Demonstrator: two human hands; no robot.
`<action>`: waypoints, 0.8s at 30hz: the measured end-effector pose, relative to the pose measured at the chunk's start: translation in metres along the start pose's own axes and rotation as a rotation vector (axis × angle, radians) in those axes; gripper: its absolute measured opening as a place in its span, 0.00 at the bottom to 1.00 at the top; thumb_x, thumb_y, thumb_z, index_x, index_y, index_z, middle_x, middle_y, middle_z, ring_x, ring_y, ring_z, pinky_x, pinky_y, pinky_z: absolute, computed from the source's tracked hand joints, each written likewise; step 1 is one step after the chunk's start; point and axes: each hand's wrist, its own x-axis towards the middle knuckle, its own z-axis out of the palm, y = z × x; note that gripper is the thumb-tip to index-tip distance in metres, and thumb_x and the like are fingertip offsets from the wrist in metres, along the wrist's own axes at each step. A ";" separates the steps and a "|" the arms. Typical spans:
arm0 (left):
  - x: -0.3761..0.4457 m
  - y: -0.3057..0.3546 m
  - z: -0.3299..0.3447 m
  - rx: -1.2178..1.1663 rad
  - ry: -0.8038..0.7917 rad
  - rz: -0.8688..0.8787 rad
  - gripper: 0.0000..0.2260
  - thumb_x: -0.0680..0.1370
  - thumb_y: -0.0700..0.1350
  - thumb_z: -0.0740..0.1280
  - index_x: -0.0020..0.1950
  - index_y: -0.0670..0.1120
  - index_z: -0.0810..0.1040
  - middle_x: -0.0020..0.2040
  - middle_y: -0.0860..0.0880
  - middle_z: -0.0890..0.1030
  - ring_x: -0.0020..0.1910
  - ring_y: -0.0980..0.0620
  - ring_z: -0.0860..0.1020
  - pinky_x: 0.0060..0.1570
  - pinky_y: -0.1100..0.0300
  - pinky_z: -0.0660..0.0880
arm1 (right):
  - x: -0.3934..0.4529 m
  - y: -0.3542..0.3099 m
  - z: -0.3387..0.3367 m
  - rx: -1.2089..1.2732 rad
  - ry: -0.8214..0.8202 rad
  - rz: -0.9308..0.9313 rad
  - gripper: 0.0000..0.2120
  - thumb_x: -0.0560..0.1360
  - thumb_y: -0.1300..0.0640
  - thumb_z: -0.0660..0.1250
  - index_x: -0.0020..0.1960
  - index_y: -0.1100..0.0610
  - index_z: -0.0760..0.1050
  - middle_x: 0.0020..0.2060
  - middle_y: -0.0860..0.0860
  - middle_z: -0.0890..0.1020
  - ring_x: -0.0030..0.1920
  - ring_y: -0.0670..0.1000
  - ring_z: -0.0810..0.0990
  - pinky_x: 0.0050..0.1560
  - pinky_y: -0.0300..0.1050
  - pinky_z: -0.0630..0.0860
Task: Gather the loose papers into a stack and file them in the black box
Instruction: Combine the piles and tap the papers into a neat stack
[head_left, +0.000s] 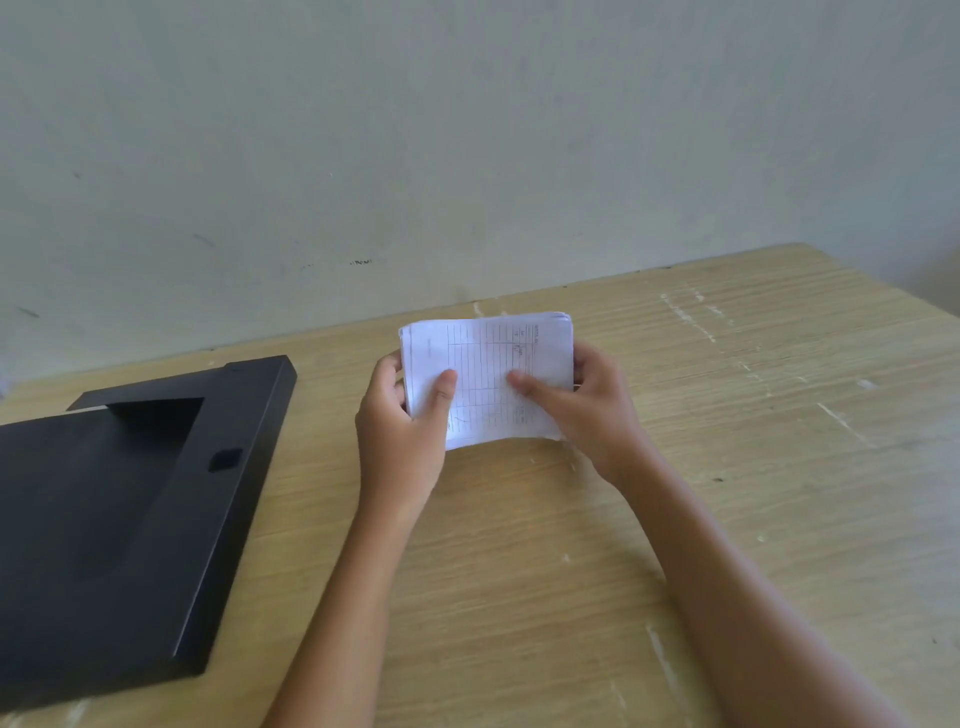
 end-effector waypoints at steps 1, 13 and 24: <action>-0.001 0.000 0.000 0.020 -0.005 0.025 0.06 0.80 0.50 0.70 0.54 0.54 0.75 0.39 0.53 0.82 0.33 0.60 0.77 0.33 0.66 0.71 | -0.001 0.000 0.001 -0.008 0.007 0.006 0.12 0.70 0.54 0.79 0.51 0.49 0.82 0.44 0.47 0.87 0.44 0.47 0.87 0.43 0.51 0.85; -0.018 -0.009 0.018 0.162 0.064 -0.004 0.11 0.85 0.42 0.59 0.55 0.55 0.58 0.42 0.59 0.75 0.39 0.65 0.78 0.32 0.71 0.70 | -0.006 0.013 0.019 -0.230 0.082 -0.116 0.18 0.68 0.54 0.80 0.55 0.46 0.78 0.38 0.37 0.81 0.41 0.29 0.78 0.36 0.23 0.70; -0.010 -0.018 0.016 0.181 0.005 -0.126 0.13 0.84 0.44 0.62 0.68 0.44 0.66 0.42 0.61 0.72 0.43 0.51 0.75 0.39 0.61 0.67 | -0.006 0.020 0.009 -0.290 -0.002 -0.111 0.08 0.76 0.55 0.73 0.55 0.50 0.81 0.37 0.37 0.81 0.39 0.29 0.78 0.36 0.24 0.70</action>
